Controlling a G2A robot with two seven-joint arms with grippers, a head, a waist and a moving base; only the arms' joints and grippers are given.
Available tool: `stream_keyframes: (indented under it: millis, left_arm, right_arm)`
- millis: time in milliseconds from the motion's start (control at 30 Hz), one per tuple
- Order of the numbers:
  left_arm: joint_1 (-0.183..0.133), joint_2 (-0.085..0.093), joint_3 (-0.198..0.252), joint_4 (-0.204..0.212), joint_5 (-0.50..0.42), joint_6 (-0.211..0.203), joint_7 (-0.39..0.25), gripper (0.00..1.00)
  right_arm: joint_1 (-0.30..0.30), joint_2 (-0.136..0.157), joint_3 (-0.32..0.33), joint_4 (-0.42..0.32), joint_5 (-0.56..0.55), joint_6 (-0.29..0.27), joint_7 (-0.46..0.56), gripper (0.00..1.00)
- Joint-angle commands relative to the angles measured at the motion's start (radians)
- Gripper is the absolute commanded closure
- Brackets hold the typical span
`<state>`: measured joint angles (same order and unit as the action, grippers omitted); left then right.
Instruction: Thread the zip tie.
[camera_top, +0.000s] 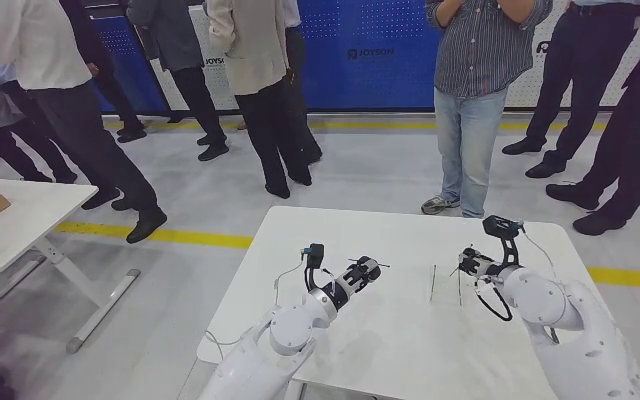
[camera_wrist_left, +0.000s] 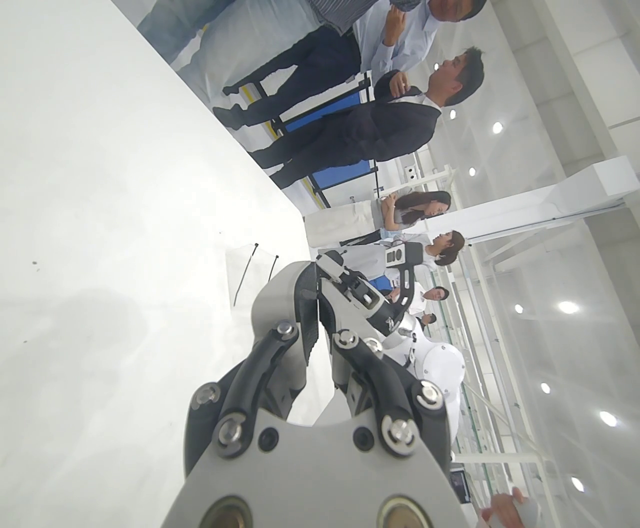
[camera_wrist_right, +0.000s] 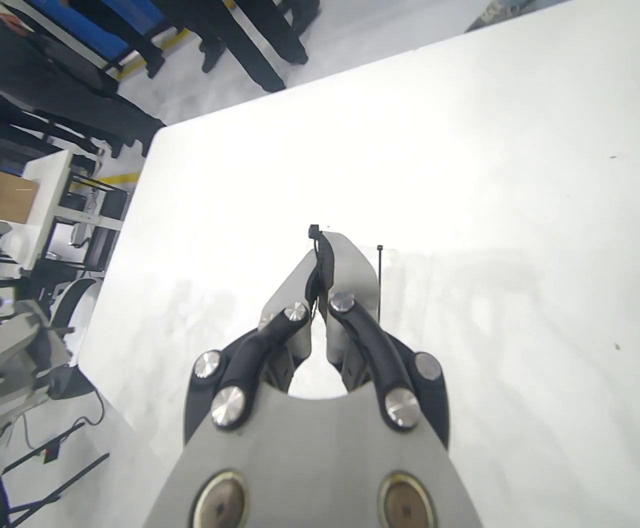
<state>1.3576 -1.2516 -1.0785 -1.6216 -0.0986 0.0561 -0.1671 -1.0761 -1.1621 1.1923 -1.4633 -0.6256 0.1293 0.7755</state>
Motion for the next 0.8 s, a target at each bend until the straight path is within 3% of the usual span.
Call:
stream_keyframes:
  millis: [0, 433, 500, 600, 767]
  left_arm:
    - [0.000, 0.000, 0.000, 0.000, 0.000, 0.000, 0.000, 1.00]
    - [0.000, 0.000, 0.000, 0.000, 0.000, 0.000, 0.000, 1.00]
    - [0.000, 0.000, 0.000, 0.000, 0.000, 0.000, 0.000, 1.00]
    - [0.000, 0.000, 0.000, 0.000, 0.000, 0.000, 0.000, 1.00]
    - [0.000, 0.000, 0.000, 0.000, 0.000, 0.000, 0.000, 1.00]
  right_arm:
    - [-0.022, 0.003, 0.004, -0.017, 0.011, -0.027, 0.028, 1.00]
    - [-0.022, 0.003, 0.004, -0.017, 0.011, -0.027, 0.028, 1.00]
    - [-0.039, 0.002, 0.006, -0.025, -0.015, -0.022, -0.059, 1.00]
    - [-0.079, 0.000, 0.035, -0.048, 0.041, -0.047, -0.169, 1.00]
    - [-0.168, 0.004, 0.095, -0.107, 0.137, -0.156, -0.264, 1.00]
